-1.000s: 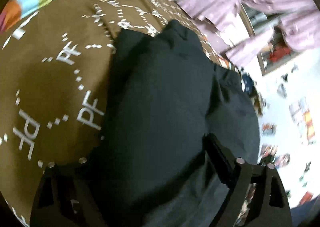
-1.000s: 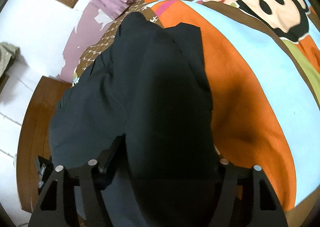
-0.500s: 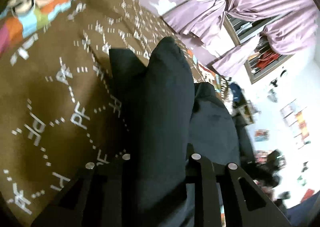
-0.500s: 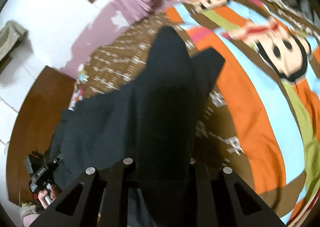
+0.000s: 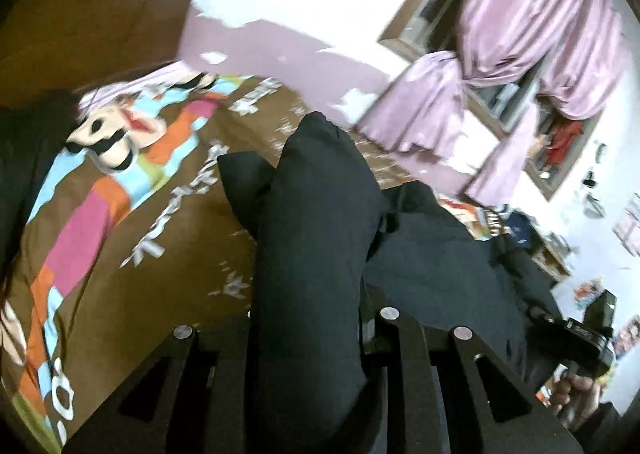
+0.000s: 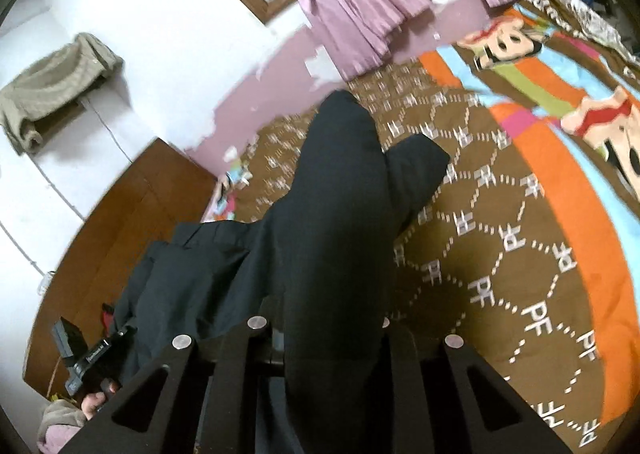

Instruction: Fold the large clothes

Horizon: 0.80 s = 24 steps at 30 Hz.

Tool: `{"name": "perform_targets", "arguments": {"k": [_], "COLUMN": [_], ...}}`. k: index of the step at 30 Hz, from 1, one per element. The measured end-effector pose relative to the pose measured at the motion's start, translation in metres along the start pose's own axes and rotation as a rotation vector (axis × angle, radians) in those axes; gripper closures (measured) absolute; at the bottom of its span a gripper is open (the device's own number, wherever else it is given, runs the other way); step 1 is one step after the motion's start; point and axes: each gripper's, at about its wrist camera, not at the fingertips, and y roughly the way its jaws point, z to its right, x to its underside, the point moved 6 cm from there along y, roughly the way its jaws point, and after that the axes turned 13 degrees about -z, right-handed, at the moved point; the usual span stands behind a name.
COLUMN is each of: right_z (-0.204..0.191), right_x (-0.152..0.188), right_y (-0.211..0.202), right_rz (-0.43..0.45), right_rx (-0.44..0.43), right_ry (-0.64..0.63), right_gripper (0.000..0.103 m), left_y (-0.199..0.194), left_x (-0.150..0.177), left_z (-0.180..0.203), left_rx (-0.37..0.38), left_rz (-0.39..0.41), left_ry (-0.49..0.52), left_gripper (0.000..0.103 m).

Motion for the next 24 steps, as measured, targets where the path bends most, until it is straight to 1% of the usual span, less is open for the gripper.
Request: {"name": "perform_targets", "arguments": {"k": [2, 4, 6, 8, 11, 12, 13, 14, 15, 16, 17, 19, 21, 22, 24], "right_z": [0.010, 0.030, 0.044, 0.054, 0.054, 0.052, 0.051, 0.049, 0.047, 0.046, 0.044, 0.039, 0.035, 0.031, 0.025], "right_x": [0.009, 0.019, 0.024, 0.026, 0.026, 0.026, 0.026, 0.026, 0.026, 0.026, 0.027, 0.028, 0.027, 0.026, 0.026], "right_y": [0.017, 0.033, 0.037, 0.036, 0.032, 0.031, 0.031, 0.031, 0.032, 0.032, 0.031, 0.028, 0.020, 0.015, 0.006], "right_rz": [-0.048, -0.081, -0.071, -0.056, -0.045, -0.043, -0.039, -0.031, -0.027, -0.018, -0.009, 0.018, 0.062, 0.084, 0.122], "right_rx": [0.055, 0.106, 0.110, 0.111, 0.161, 0.176, 0.200, 0.210, 0.217, 0.237, 0.254, 0.286, 0.334, 0.351, 0.367], "right_ry": [0.013, 0.040, 0.066, 0.073, 0.035, 0.021, 0.008, -0.003, -0.006, -0.014, -0.024, -0.051, -0.091, -0.110, -0.139], "right_gripper": [0.087, 0.086, 0.084, 0.081, 0.077, 0.074, 0.067, 0.054, 0.048, 0.039, 0.034, 0.029, 0.027, 0.027, 0.023], "left_y": [0.025, 0.044, 0.053, 0.055, 0.057, 0.055, 0.055, 0.055, 0.054, 0.052, 0.050, 0.044, 0.039, 0.034, 0.025], "left_x": [0.011, 0.021, 0.029, 0.033, 0.032, 0.032, 0.033, 0.033, 0.034, 0.033, 0.035, 0.036, 0.038, 0.039, 0.040], "left_z": [-0.017, -0.030, -0.039, -0.037, -0.036, -0.037, -0.040, -0.043, -0.047, -0.051, -0.054, -0.054, -0.050, -0.048, -0.043], "left_rx": [-0.038, -0.091, -0.123, -0.139, -0.167, -0.176, -0.187, -0.190, -0.196, -0.210, -0.227, -0.264, -0.295, -0.326, -0.370], "left_rz": [-0.044, -0.069, -0.069, -0.064, -0.069, -0.073, -0.078, -0.086, -0.093, -0.098, -0.101, -0.108, -0.114, -0.110, -0.093], "left_ry": [-0.023, -0.021, 0.000, 0.013, 0.014, 0.006, -0.008, -0.029, -0.054, -0.080, -0.098, -0.105, -0.088, -0.079, -0.068], "left_gripper": [0.086, 0.085, 0.083, 0.082, 0.076, 0.071, 0.069, 0.066, 0.060, 0.054, 0.052, 0.047, 0.042, 0.040, 0.038]}}
